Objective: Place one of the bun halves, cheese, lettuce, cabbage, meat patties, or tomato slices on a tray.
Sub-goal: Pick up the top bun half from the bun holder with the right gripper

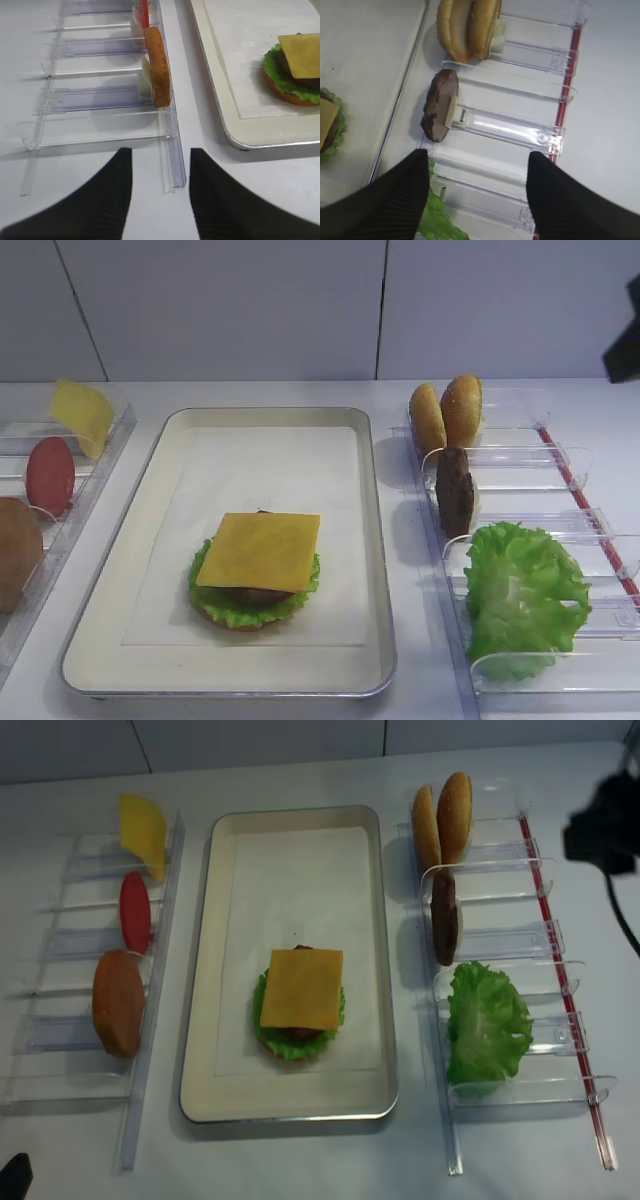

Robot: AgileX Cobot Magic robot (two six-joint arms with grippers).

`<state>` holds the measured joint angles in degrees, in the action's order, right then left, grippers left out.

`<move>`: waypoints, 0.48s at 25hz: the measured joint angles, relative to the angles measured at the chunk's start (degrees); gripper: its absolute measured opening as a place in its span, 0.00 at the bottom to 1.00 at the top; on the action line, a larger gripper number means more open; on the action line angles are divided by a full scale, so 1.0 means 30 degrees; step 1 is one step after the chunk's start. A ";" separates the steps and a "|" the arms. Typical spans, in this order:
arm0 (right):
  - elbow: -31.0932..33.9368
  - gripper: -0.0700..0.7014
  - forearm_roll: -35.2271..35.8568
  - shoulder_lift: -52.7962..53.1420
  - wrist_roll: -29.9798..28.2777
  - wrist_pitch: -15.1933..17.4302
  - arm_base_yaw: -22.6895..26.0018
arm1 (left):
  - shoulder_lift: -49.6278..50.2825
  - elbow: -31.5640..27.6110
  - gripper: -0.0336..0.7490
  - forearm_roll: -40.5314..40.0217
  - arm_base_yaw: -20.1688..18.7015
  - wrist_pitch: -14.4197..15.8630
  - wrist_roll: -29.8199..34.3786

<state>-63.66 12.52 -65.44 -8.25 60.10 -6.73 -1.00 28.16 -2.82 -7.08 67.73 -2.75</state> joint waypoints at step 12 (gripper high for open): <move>-0.8749 0.69 -0.4174 -0.9967 0.4956 0.2361 -0.3740 | 0.0000 0.0000 0.37 0.0008 0.0000 0.0000 0.0000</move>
<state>-89.91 0.00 -95.34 6.61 67.18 -17.95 -1.00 28.16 -2.79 -7.08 67.73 -2.75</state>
